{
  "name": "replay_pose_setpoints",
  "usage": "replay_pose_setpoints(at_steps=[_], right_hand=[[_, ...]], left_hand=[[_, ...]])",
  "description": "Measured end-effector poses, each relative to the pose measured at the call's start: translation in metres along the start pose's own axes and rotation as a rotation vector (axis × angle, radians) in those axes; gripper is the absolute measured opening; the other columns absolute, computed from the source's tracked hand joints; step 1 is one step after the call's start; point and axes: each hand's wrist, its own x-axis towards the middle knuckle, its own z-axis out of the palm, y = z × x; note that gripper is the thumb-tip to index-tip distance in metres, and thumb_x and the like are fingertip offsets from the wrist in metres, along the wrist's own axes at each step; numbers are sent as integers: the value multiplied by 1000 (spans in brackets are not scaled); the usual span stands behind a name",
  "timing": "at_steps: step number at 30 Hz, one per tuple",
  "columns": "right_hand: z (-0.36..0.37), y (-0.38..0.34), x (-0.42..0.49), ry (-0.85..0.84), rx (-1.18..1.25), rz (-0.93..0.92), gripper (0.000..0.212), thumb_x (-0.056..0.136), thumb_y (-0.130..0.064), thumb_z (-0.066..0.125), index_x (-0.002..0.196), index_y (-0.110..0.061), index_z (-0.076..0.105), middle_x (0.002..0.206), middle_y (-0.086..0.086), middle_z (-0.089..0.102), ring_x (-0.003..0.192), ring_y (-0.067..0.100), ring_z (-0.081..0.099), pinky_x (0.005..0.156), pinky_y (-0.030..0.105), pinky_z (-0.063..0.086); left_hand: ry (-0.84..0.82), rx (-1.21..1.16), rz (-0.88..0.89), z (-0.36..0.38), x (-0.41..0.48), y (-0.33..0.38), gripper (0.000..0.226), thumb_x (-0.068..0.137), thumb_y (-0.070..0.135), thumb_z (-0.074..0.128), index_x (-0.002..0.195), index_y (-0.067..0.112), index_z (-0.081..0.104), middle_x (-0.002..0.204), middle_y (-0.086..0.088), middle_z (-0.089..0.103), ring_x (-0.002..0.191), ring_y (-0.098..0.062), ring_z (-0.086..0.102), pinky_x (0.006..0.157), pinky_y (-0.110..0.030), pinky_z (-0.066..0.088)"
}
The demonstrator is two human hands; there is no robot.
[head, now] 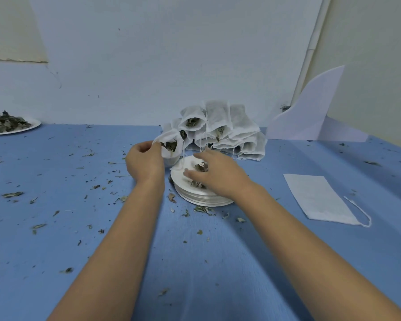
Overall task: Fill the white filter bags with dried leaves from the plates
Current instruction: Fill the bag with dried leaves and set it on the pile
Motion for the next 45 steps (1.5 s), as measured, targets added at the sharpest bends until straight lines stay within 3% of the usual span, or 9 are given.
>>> replay_pose_setpoints(at_steps=[7, 11, 18, 21, 24, 27, 32, 37, 45], right_hand=[[8, 3, -2, -14, -28, 66, 29, 92, -29, 58, 90, -1, 65, 91, 11, 63, 85, 24, 53, 62, 31, 36], [7, 7, -3, 19, 4, 41, 24, 93, -14, 57, 106, 2, 68, 99, 19, 69, 97, 30, 61, 84, 40, 46], [12, 14, 2, 169, 48, 12, 27, 90, -2, 58, 113, -11, 69, 108, 7, 71, 99, 23, 63, 84, 27, 48], [10, 13, 6, 226, 290, 80, 26, 87, 5, 58, 105, -6, 72, 96, 11, 73, 80, 24, 68, 75, 34, 57], [-11, 10, 9, 372, 690, 153, 22, 80, 3, 68, 93, -12, 77, 69, -4, 71, 52, 1, 58, 54, 18, 51], [-33, 5, 10, 328, 994, 138, 22, 75, -2, 76, 83, -23, 76, 76, -7, 73, 72, 4, 67, 68, 15, 54], [-22, 2, 11, 196, 883, 172, 20, 74, -4, 77, 87, -19, 76, 78, -9, 72, 74, 3, 66, 67, 10, 51], [-13, 9, 14, 274, 795, 252, 20, 75, -3, 75, 91, -15, 77, 86, -2, 73, 88, 14, 68, 85, 25, 54], [-12, 20, 16, 268, 1075, 456, 21, 76, 0, 71, 93, -11, 76, 92, 11, 74, 85, 21, 67, 82, 33, 56]], left_hand=[[-3, 2, 3, 0, 1, -1, 5, 87, 11, 63, 86, 15, 60, 83, 3, 61, 81, -14, 60, 73, -23, 51], [-14, 11, 9, 1, 0, -2, 3, 87, 14, 65, 86, 16, 62, 87, 2, 64, 85, -15, 62, 78, -25, 53], [-85, 25, 36, 2, -4, -2, 6, 82, 19, 73, 84, 21, 68, 86, 4, 68, 92, -14, 66, 86, -28, 54], [-108, 99, 95, 3, -9, -2, 5, 82, 23, 73, 86, 23, 70, 85, 8, 68, 89, -12, 66, 83, -27, 53], [-124, 181, 179, 4, -12, -3, 11, 82, 26, 72, 92, 21, 73, 78, 16, 65, 79, -2, 61, 69, -13, 46], [-145, 225, 221, 7, -16, -3, 8, 83, 27, 71, 90, 23, 72, 76, 17, 64, 75, 1, 60, 68, -13, 44], [-249, 150, 194, 9, -23, -1, 4, 84, 26, 70, 84, 22, 69, 83, 4, 69, 81, -12, 65, 79, -28, 54], [-490, 72, 150, 12, -26, 0, 11, 84, 15, 69, 79, 25, 68, 72, 10, 67, 66, 2, 62, 72, -16, 53], [-865, 307, 310, 14, -38, 2, 26, 80, -3, 64, 91, 21, 60, 74, 5, 50, 68, -5, 51, 66, -11, 45]])
